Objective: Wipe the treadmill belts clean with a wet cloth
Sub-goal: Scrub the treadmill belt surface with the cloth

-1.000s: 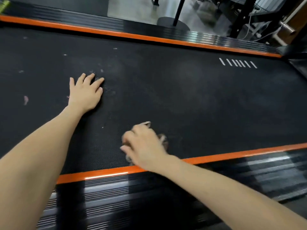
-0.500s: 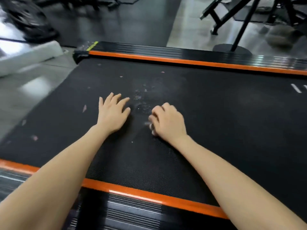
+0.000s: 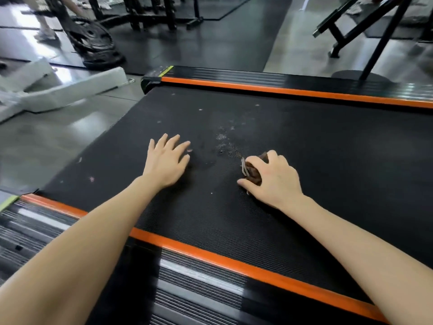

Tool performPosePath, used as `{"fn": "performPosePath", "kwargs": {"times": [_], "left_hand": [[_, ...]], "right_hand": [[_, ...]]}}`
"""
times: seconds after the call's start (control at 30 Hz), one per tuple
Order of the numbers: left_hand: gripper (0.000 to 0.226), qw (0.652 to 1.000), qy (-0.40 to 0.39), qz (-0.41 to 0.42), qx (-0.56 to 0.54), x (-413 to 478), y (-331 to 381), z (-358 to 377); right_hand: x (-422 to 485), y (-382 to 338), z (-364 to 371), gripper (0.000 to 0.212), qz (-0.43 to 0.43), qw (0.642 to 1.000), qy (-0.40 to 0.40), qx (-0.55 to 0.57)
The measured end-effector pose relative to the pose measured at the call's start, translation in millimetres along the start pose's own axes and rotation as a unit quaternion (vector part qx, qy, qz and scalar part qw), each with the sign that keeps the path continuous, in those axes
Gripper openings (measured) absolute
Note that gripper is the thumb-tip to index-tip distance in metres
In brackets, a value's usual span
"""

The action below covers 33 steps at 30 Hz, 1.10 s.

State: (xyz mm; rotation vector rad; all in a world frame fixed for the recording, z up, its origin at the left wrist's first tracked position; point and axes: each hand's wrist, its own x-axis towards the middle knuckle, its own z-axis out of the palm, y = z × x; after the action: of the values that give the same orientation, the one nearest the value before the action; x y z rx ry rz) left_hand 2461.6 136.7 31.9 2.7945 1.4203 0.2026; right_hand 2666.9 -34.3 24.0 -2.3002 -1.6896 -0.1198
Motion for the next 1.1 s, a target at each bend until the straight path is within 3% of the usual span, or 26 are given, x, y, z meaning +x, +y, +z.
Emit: {"fn": "performPosePath", "kwargs": {"times": [0.27, 0.47, 0.53, 0.73, 0.87, 0.93, 1.1], "left_hand": [[0.049, 0.997, -0.022, 0.071, 0.016, 46.0, -35.6, 21.4], [0.052, 0.996, -0.02, 0.083, -0.02, 41.6, -40.0, 32.6], [0.052, 0.995, -0.024, 0.087, -0.033, 42.0, -41.5, 33.2], [0.062, 0.991, -0.013, 0.098, -0.087, 41.5, -46.0, 31.4], [0.048, 0.984, 0.055, 0.121, -0.116, 68.3, -53.4, 24.0], [0.045, 0.984, 0.048, 0.146, -0.085, 95.4, -57.5, 18.2], [0.049, 0.988, -0.03, 0.152, -0.026, 138.4, -58.0, 34.8]], "right_hand": [[32.9, -2.2, 19.4, 0.031, 0.054, 0.994, 0.093, -0.012], [105.5, -35.4, 38.9, 0.035, 0.317, 0.942, 0.099, -0.038], [88.6, -56.8, 39.0, 0.034, 0.285, 0.953, 0.094, -0.041], [-18.8, -116.4, 24.3, 0.028, 0.032, 0.998, 0.046, 0.01], [10.5, -101.7, 30.0, 0.022, -0.087, 0.993, 0.053, -0.066], [48.7, -94.6, 42.0, 0.02, -0.058, 0.993, 0.069, -0.082], [151.1, -68.7, 66.9, 0.018, 0.129, 0.98, 0.121, -0.094]]}}
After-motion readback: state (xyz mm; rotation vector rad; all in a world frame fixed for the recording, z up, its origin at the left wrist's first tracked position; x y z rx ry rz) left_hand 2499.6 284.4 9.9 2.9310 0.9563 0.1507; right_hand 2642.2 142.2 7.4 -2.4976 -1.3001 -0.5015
